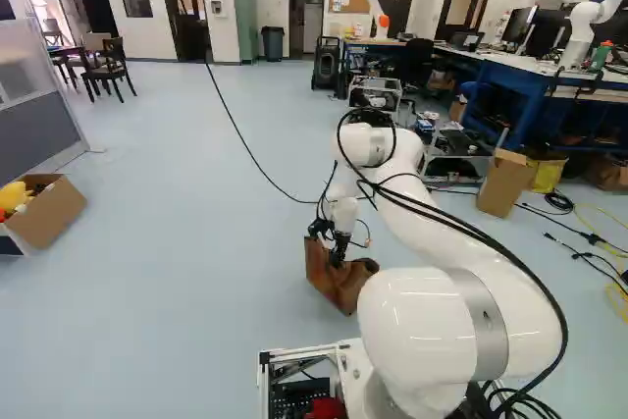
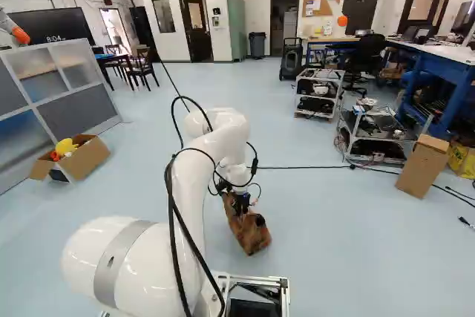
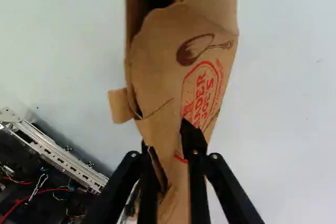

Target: Pick up the grocery bag from the ground

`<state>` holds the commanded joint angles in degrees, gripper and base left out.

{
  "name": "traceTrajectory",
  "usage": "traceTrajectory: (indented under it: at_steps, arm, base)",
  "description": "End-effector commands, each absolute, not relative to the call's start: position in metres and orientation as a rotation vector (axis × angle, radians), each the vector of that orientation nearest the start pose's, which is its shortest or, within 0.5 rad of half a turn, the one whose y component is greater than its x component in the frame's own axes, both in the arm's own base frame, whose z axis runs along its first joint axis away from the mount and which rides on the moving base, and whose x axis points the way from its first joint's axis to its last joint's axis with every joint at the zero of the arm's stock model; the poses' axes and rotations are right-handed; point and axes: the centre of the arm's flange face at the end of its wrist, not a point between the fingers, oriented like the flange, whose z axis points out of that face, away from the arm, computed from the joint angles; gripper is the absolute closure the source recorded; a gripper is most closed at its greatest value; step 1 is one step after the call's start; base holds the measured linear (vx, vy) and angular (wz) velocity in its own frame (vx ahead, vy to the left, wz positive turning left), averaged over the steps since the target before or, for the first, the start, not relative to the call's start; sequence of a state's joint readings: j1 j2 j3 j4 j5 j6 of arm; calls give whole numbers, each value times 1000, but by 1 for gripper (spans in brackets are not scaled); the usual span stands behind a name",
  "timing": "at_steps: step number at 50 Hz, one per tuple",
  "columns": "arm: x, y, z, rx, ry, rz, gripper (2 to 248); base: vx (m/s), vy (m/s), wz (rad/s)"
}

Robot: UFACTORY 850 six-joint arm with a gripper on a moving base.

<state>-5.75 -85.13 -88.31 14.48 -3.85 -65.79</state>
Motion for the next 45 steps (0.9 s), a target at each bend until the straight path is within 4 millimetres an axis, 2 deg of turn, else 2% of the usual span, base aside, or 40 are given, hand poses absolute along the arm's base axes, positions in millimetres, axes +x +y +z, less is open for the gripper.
traceTrajectory:
  at_steps: [2,3,7,8,18,45]
  arm:
    - [558,-55,-110,-2878,-1210,1,172]
    - [558,-55,-110,-2878,-1210,1,210]
    - [558,-55,-110,-2878,-1210,1,210]
    - [558,-55,-110,-2878,-1210,1,229]
    - [558,-55,-105,-2879,-1210,0,229]
    - [557,-55,-66,-2882,-1212,-12,229]
  base:
    - [0,0,0]
    - [0,0,0]
    - [0,0,0]
    - [0,0,0]
    - [0,0,0]
    - [0,0,0]
